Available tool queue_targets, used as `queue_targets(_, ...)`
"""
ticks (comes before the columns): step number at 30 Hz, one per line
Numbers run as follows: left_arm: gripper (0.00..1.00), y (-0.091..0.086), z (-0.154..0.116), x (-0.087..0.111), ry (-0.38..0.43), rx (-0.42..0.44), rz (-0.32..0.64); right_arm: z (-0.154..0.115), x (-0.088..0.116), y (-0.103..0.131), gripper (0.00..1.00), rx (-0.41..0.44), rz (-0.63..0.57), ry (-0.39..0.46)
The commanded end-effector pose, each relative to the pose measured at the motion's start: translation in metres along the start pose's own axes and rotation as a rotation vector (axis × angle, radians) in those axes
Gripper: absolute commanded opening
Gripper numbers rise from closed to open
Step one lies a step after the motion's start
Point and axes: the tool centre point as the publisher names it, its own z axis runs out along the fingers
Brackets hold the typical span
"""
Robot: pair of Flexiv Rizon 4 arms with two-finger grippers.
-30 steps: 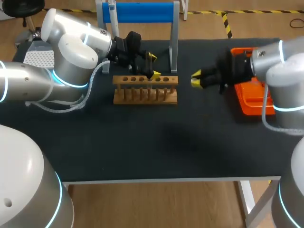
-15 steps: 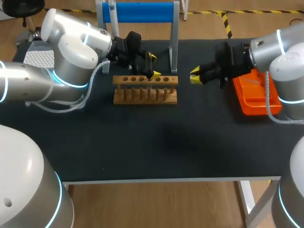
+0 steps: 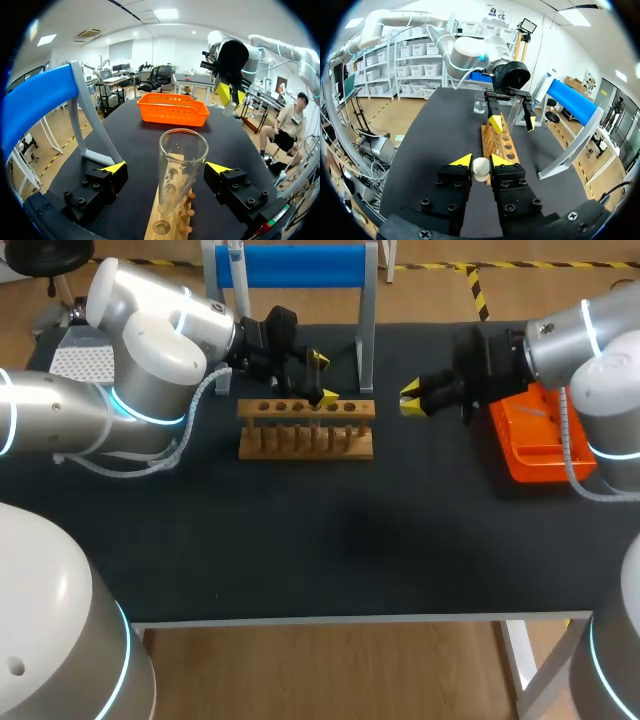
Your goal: Invert the test tube, pick up the pipette, mount the tip to pipette, aspirate from beaker and dispense into the tube, eject the tip, return the pipette, and cap with the stopper.
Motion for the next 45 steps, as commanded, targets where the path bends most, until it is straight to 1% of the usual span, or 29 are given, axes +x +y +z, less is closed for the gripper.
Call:
queue_targets(1, 1.00, 0.000, 0.000, -0.001, 0.002, -0.001, -0.001, 0.000, -0.003, 0.006, 0.00, 0.006, -0.001, 0.004)
queue_targets(10, 1.00, 0.000, 0.000, -0.001, 0.002, -0.001, -0.001, 0.007, -0.013, 0.023, 0.00, 0.011, -0.001, 0.005)
queue_targets(18, 1.00, 0.000, 0.000, -0.001, 0.002, -0.001, -0.001, 0.018, -0.026, 0.044, 0.00, 0.011, 0.011, 0.035)
queue_targets(28, 1.00, 0.000, 0.000, -0.001, 0.002, -0.001, -0.001, 0.029, -0.046, 0.070, 0.00, -0.017, 0.017, 0.055)
queue_targets(45, 1.00, 0.000, 0.000, -0.001, 0.002, -0.001, -0.001, 0.048, -0.065, 0.098, 0.00, -0.002, -0.012, 0.096)
